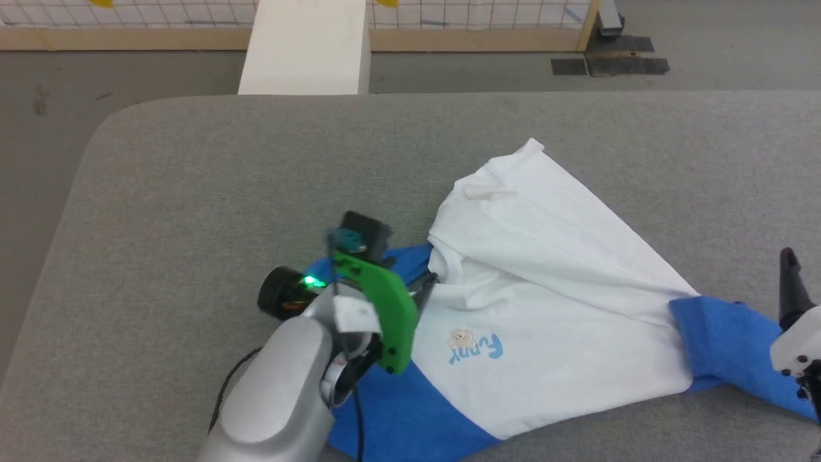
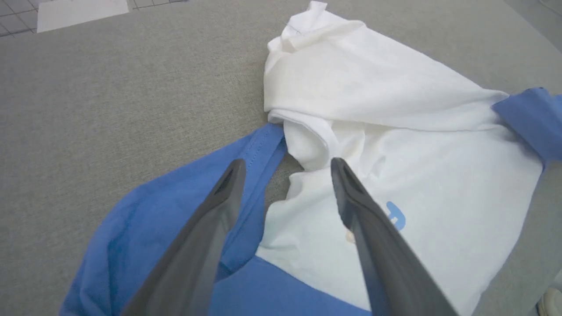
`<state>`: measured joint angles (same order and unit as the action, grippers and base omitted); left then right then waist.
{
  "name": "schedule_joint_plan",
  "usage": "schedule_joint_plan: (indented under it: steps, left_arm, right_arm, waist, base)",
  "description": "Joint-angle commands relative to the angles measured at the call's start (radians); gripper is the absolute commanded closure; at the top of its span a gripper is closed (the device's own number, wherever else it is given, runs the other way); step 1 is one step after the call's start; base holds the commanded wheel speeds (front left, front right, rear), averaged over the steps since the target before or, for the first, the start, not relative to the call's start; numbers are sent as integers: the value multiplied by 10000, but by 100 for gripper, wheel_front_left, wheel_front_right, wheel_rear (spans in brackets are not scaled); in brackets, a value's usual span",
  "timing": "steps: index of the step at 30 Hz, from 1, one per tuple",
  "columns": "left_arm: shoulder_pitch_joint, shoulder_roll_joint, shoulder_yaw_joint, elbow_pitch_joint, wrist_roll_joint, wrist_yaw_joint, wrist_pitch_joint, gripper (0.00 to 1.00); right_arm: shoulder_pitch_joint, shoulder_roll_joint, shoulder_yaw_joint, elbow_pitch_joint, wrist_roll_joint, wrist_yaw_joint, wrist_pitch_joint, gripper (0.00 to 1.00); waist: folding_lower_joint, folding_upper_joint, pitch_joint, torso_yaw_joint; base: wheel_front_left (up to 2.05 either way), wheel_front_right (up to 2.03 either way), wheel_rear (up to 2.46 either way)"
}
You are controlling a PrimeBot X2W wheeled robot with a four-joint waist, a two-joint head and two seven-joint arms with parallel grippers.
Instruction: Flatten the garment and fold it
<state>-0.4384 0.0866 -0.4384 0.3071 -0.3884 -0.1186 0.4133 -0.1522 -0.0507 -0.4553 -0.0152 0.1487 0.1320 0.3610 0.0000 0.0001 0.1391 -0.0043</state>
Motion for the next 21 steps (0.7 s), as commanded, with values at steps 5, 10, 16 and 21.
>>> schedule_joint_plan:
  steps: [5,10,16,21]
  left_arm:
    - [-738,60,-993,739,71,-92,1167,0]
    - [-911,188,-1257,1280,-235,-111,867,0]
    - [-1169,230,-930,1599,-661,-47,-50,100]
    - [-2014,477,31,1930,-746,516,-1170,100]
  right_arm:
    - [16,4,206,335,162,-13,-333,0]
    - [-46,4,356,537,359,-13,-555,0]
    - [-63,4,313,664,323,-13,-751,0]
    - [-137,4,493,712,387,-13,-824,0]
  waist:
    - [0,-1,534,-684]
    - [0,-1,774,-1008]
    - [0,-1,890,-1038]
    - [0,-1,1082,-1044]
  base:
    - [0,0,0]
    - [0,0,0]
    - [0,0,0]
    - [0,0,0]
